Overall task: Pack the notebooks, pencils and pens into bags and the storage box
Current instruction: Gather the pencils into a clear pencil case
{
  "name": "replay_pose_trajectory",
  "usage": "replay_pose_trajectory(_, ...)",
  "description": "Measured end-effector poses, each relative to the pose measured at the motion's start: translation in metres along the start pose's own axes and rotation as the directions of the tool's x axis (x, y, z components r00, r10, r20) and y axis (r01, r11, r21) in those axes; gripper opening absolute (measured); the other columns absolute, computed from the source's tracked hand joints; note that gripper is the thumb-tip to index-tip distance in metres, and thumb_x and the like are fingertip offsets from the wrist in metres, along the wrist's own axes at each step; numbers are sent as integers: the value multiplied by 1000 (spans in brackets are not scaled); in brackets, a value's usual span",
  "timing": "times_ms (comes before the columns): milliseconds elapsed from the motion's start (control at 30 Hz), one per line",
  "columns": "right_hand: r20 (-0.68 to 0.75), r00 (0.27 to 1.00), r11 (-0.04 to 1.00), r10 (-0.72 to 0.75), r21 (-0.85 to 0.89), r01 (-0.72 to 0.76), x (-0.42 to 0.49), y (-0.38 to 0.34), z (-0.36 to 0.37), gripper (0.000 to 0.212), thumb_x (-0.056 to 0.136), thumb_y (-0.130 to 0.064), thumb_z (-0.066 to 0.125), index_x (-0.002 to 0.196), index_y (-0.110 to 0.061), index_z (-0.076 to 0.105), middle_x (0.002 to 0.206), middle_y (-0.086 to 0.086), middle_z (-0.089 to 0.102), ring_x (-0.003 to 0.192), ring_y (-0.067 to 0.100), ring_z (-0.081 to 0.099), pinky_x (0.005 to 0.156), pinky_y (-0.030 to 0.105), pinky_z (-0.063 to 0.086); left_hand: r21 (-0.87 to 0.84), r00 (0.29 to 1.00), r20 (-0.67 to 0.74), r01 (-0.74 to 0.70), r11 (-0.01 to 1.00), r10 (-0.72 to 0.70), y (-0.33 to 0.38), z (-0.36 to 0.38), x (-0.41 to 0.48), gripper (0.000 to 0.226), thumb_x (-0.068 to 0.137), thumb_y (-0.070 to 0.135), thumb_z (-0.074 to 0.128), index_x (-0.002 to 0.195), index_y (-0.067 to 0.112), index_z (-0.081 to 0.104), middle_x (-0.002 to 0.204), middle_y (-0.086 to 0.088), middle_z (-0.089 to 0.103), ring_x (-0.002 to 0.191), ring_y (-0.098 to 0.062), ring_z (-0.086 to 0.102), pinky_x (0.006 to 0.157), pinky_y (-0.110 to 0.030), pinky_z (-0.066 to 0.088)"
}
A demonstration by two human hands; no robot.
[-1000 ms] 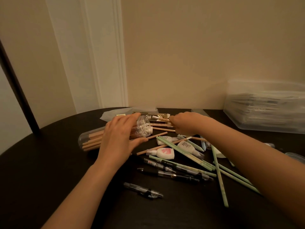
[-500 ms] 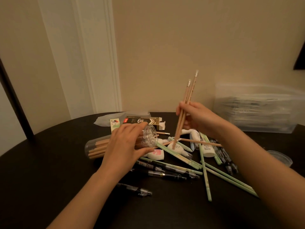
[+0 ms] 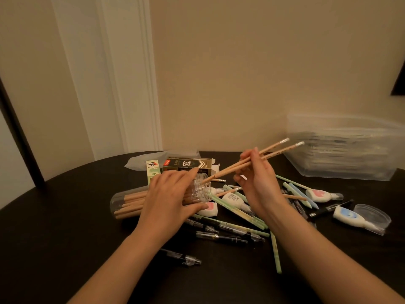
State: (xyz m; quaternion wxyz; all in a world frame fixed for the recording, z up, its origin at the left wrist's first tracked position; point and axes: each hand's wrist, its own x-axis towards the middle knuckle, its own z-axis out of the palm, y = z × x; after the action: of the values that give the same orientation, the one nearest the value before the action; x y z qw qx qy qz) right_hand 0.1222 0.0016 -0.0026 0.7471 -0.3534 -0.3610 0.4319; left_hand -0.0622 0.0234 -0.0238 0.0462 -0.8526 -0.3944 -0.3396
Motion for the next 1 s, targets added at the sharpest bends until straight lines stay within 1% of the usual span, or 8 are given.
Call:
replay_pose_trajectory(67, -9, 1000, 1000, 4, 10, -4, -4, 4, -1, 33, 99, -31, 39, 80, -13, 60, 66, -3, 54, 65, 8, 54, 63, 24, 45, 27, 1000, -20, 2, 1000, -1, -1, 1, 0, 80, 70, 51, 71, 139, 22, 43, 128, 1, 57, 121, -22, 48, 98, -29, 18)
replay_pose_trajectory(200, -14, 1000, 997, 14, 76, -13, -9, 3, 1, 35, 99, -29, 39, 79, -10, 60, 60, -4, 51, 58, 7, 47, 53, 19, 41, -1, 998, -35, 44, 999, -44, -3, 1, 0, 80, 70, 49, 72, 139, 23, 42, 131, 2, 54, 124, -19, 44, 102, -28, 15)
replay_pose_trajectory(433, -136, 991, 988, 6, 152, 15, -13, 4, 7, 32, 99, -29, 40, 80, -9, 58, 54, -5, 56, 52, 4, 57, 56, 21, 49, 4, 999, -12, 35, 999, -35, -1, 2, -1, 80, 70, 50, 72, 139, 23, 42, 130, 2, 55, 123, -19, 45, 101, -29, 16)
replay_pose_trajectory(600, -99, 995, 991, 1, 131, 12, -18, 10, 11, 30, 98, -24, 43, 81, -6, 60, 61, -3, 62, 60, 7, 62, 58, 19, 52, 35, 1000, -3, 10, 999, -9, -1, 9, -1, 79, 64, 50, 75, 132, 17, 52, 117, -2, 64, 109, -25, 57, 93, -37, 30)
replay_pose_trajectory(733, 14, 1000, 999, 8, -31, -8, -30, 23, 19, 23, 95, -18, 48, 84, -6, 65, 77, 1, 69, 78, 9, 66, 75, 24, 54, 53, 999, -32, -7, 999, 8, 1, 9, -3, 76, 66, 58, 61, 130, 17, 53, 113, 1, 65, 105, -23, 59, 91, -36, 33)
replay_pose_trajectory(833, 62, 998, 965, 18, -263, -1, -37, 30, 26, 19, 96, -20, 51, 104, -19, 68, 101, 0, 67, 81, -2, 65, 66, 13, 50, 75, 1000, -24, -18, 997, 20, 2, 12, -5, 76, 65, 59, 58, 127, 16, 56, 110, 0, 66, 102, -24, 61, 89, -37, 33)
replay_pose_trajectory(900, 83, 994, 944, 74, -327, -44, -36, 34, 29, 28, 98, -25, 48, 123, -33, 58, 125, 0, 57, 96, -1, 62, 60, 10, 51, 77, 999, -31, -24, 997, 26, 2, 13, -5, 75, 64, 56, 60, 126, 15, 56, 110, -1, 66, 101, -24, 62, 88, -37, 33)
replay_pose_trajectory(1000, 175, 962, 893, 210, -435, -116, -30, 39, 31, 39, 100, -41, 37, 139, -42, 40, 144, 0, 41, 124, 14, 49, 81, 20, 54, 68, 999, -43, -17, 998, 20, 2, 12, -4, 75, 62, 49, 71, 126, 14, 57, 109, -2, 66, 101, -25, 62, 88, -37, 34)
